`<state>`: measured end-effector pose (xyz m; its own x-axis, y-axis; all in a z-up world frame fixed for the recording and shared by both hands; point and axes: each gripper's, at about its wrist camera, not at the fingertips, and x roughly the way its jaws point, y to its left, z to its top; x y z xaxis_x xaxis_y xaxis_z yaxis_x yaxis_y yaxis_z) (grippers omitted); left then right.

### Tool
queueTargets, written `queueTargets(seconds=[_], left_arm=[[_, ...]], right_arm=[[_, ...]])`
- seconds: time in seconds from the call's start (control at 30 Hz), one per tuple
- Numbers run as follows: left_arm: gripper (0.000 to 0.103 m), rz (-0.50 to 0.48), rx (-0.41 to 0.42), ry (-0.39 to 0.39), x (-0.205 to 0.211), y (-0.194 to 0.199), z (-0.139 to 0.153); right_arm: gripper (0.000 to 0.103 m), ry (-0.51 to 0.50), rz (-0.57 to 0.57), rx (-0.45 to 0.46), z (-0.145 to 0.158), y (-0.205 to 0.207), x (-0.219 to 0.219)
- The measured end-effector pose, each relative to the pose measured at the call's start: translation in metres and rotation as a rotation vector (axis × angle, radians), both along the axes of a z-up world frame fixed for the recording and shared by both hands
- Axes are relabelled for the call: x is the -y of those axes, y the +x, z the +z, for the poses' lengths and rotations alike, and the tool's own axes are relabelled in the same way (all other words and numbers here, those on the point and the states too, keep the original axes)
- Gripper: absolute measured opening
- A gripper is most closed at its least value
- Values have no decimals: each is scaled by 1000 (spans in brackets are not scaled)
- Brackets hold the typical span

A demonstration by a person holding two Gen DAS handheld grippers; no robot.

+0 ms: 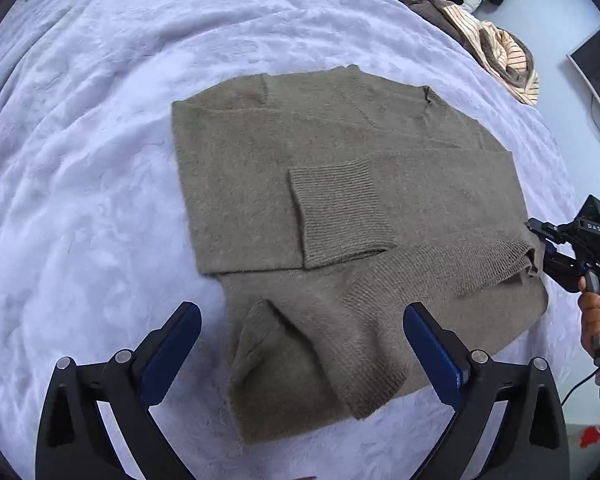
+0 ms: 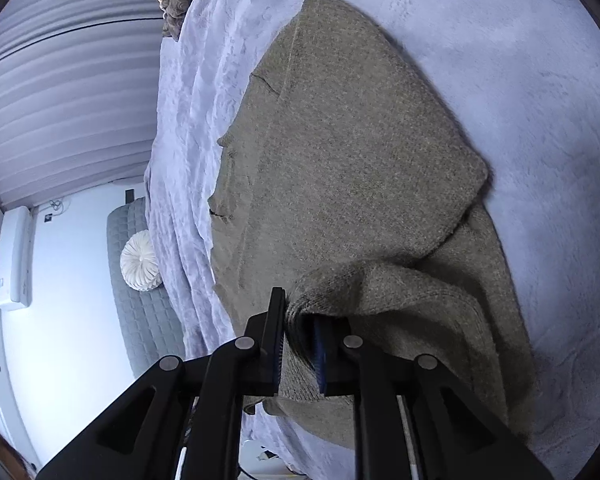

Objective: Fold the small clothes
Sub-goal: 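Fold the held hem up over the body toward the collar, release both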

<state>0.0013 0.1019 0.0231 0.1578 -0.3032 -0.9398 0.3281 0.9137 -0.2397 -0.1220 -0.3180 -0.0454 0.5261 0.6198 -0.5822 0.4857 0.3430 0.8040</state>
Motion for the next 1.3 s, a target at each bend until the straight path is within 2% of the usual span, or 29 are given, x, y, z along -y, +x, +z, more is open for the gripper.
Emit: queueTargets(seconds=[0.03,0.07,0.13,0.23,0.4,0.57,0.73,0.83,0.9,0.93,0.97,1.0,1.07,1.17,1.2,1.27,1.3], left_arm=[[101,1,0,3,-3,-3,2],[101,5,0,7,-9,-8,5],[101,28,-1,23,-22,-18,9],[101,64,-1,47,-40,-32,16],[101,110,3,55,-67,-44,24],[101,115,8,64,-66,-34,14],[101,52,28,36,-37,-19,9],[101,-20,68,59,-15,-22,12],[101,-83,120,113,-6,-31,12],[101,-103,123,134,-4,-34,8],[101,-115,84,130,-5,-35,2],[101,-106,32,96,-6,-33,-4],[101,-54,-83,-34,-11,-23,-14],[101,0,-190,-225,-3,-4,-25],[100,19,-208,-257,0,1,-30],[93,52,-250,-305,9,12,-40],[78,64,-273,-311,12,17,-45]], right_arm=[[25,-35,14,3,6,-2,-1],[44,-62,25,7,11,-4,-3],[65,-134,54,13,24,-10,-6],[65,-254,98,0,42,-22,-11],[65,-410,116,29,77,-39,-16],[65,-551,154,16,89,-44,-25],[65,-656,248,-19,83,-34,-44],[65,-716,302,-3,86,-30,-55],[65,-827,368,19,92,-33,-66],[65,-870,398,22,94,-36,-70],[65,-879,425,18,92,-39,-72],[65,-818,437,11,88,-44,-71],[65,-584,400,5,73,-51,-60],[65,-359,247,4,52,-50,-43],[65,-306,192,9,47,-48,-37],[62,-209,96,23,36,-39,-26],[58,-183,72,23,32,-35,-23]])
